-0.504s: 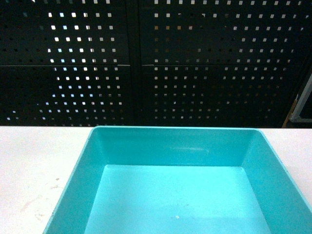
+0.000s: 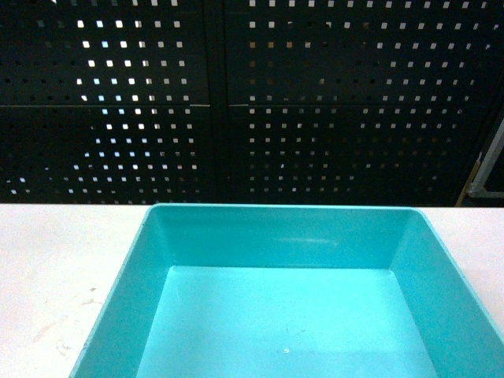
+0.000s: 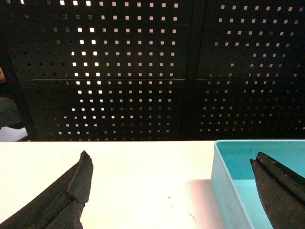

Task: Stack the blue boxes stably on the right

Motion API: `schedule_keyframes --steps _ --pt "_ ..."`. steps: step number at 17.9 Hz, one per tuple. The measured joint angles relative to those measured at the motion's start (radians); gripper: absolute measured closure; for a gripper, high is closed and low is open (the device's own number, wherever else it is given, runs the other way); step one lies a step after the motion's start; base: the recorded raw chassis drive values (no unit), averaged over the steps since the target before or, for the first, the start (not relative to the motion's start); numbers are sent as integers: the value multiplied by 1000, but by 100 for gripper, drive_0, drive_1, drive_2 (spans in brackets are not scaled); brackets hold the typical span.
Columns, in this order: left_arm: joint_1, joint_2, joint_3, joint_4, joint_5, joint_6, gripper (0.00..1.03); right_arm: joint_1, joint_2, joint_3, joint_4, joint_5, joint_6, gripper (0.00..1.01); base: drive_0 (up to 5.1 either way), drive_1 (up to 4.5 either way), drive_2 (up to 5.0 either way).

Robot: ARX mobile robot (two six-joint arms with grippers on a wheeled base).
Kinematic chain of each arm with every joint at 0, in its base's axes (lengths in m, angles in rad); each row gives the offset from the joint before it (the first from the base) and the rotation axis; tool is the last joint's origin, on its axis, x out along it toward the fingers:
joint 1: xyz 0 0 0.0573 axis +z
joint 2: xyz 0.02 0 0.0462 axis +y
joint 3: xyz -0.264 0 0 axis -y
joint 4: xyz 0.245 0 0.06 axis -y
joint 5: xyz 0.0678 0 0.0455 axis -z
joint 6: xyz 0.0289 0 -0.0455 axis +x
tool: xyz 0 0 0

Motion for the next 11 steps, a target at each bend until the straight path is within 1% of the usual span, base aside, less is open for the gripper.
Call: schedule_keyframes --steps 4,5,6,7,8,9,10,11 --pt "0 0 0 0 0 0 5 0 0 0 0 0 0 3 0 0 0" --pt "0 0 0 0 0 0 5 -8 0 0 3 -12 0 3 0 0 0" --pt "-26 3 -1 -7 -45 -2 5 -61 3 -2 36 -83 -10 3 0 0 0" --pt "-129 60 -4 80 -132 -2 5 -175 40 -3 118 -187 -20 3 0 0 0" --pt "-206 143 -4 161 -171 2 5 -253 93 -3 163 -262 -22 3 0 0 0" --pt "-261 254 -3 259 -188 13 5 -303 170 -2 240 -315 -22 3 0 0 0" --pt "-269 369 -1 357 -179 22 5 -305 252 0 317 -344 -22 3 0 0 0" --pt "-261 477 1 438 -171 38 5 -279 340 1 398 -350 -31 3 0 0 0"
